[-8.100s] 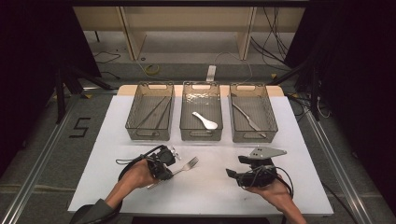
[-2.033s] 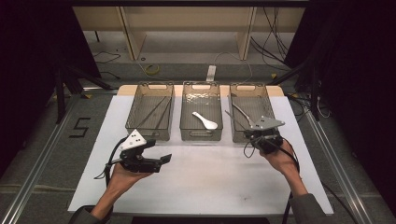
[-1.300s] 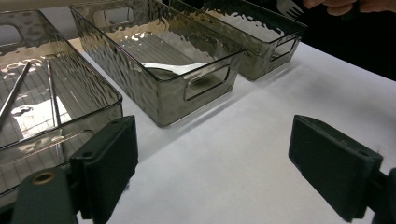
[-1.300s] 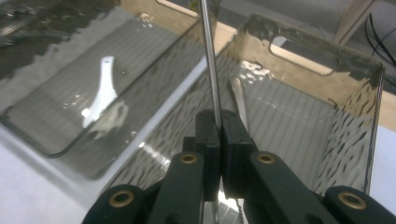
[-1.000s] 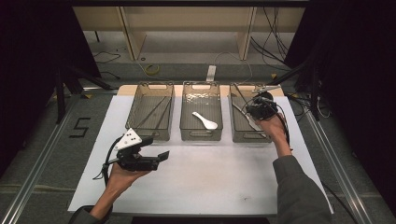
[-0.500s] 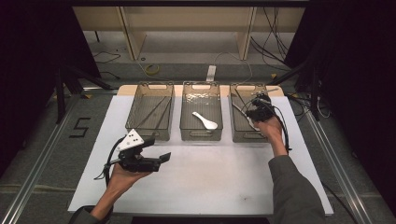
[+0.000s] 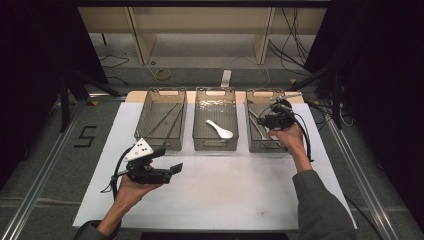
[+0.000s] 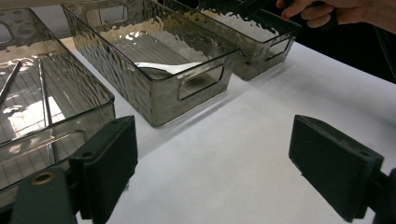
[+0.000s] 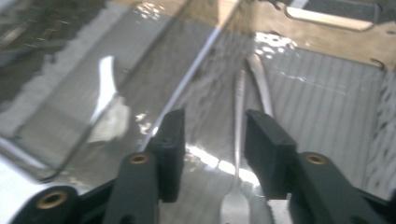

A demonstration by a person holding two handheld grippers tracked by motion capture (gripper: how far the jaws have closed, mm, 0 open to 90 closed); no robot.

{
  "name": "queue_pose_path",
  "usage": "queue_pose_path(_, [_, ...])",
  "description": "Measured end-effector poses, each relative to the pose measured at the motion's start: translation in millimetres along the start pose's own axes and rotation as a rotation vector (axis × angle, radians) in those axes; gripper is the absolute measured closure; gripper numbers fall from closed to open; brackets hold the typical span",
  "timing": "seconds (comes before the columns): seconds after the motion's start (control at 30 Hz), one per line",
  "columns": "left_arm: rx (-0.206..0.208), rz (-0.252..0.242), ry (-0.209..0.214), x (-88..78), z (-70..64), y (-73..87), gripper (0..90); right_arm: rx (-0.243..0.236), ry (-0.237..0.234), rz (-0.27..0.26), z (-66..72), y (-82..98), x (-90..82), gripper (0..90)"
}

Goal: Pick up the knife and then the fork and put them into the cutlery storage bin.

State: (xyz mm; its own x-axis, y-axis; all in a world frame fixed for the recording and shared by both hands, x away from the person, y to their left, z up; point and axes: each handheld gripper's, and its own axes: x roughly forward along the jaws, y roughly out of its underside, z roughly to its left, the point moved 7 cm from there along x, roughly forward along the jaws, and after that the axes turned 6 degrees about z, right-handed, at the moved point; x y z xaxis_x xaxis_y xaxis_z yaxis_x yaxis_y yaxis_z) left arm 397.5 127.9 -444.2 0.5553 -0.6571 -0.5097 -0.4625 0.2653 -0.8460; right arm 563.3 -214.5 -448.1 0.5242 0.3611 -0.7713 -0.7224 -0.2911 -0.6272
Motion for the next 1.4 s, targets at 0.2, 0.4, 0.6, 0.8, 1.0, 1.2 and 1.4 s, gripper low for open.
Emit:
queue_pose_path(0.2, [-0.021,-0.007,0.016,-0.5,0.8,-0.6,14.9,-0.017,-0.071,-0.059,19.7,2.1,-16.9,47.1])
queue_pose_path(0.4, [-0.030,-0.010,0.020,-0.8,1.1,-0.8,14.9,-0.029,-0.132,-0.111,42.9,9.5,-30.7,39.5])
queue_pose_path(0.6, [-0.033,-0.012,0.024,-1.1,1.2,-1.0,14.9,-0.047,-0.211,-0.180,66.6,25.4,-43.7,34.0])
queue_pose_path(0.8, [-0.040,-0.012,0.030,-1.3,1.4,-1.0,14.9,-0.072,-0.250,-0.224,81.9,45.5,-52.9,31.2])
queue_pose_path(1.0, [-0.043,-0.011,0.040,-0.5,0.3,-0.9,14.9,-0.106,-0.260,-0.237,92.1,62.2,-56.6,29.3])
queue_pose_path(1.2, [-0.043,-0.008,0.056,-0.6,-2.7,-0.4,14.9,-0.118,-0.271,-0.261,99.8,74.5,-61.3,28.7])
queue_pose_path(1.4, [-0.043,-0.006,0.065,-0.6,-4.5,-0.1,14.9,-0.121,-0.284,-0.281,102.7,86.8,-66.7,28.2])
